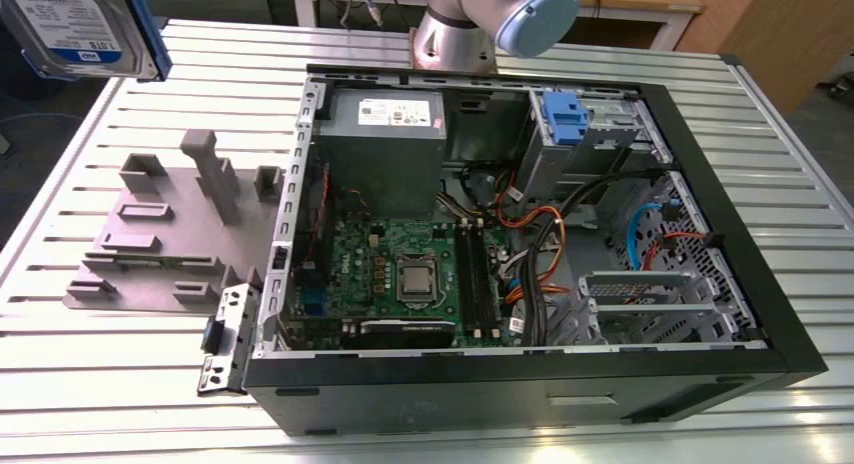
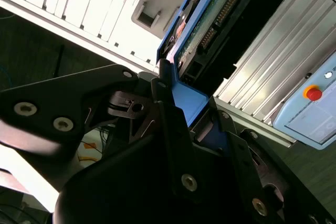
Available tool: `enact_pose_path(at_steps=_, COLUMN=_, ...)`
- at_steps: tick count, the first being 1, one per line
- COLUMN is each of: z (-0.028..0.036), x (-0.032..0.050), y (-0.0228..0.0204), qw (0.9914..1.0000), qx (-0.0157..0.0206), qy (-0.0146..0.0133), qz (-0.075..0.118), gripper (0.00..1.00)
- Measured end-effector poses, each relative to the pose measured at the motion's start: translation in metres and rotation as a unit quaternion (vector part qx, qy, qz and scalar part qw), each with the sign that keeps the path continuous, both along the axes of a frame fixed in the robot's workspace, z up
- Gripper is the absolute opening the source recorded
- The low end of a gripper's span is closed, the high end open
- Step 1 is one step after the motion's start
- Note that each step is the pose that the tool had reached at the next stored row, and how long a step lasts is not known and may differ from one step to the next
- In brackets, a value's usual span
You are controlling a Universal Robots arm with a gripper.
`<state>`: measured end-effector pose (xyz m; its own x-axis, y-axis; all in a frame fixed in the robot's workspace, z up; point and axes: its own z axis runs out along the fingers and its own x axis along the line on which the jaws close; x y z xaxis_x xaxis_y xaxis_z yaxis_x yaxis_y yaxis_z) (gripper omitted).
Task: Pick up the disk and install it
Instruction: 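Pick up the disk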
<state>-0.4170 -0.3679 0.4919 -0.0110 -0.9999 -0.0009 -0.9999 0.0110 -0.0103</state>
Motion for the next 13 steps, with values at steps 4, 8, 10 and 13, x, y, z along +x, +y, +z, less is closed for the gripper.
enact_pose_path(at_steps=4, z=0.0, x=0.0026, y=-0.0011, qw=1.0, qx=0.0, qy=0.0, qz=0.0, gripper=0.36)
enact_pose_path(at_steps=8, z=0.0001, x=0.0074, y=-0.0012, qw=1.0, qx=0.0, qy=0.0, qz=0.0, gripper=0.36)
enact_pose_path(at_steps=10, z=0.0, x=0.0103, y=-0.0012, qw=1.0, qx=0.0, qy=0.0, qz=0.0, gripper=0.36)
enact_pose_path(at_steps=13, z=0.0, x=0.0137, y=-0.0012, qw=1.0, qx=0.0, qy=0.0, qz=0.0, gripper=0.36)
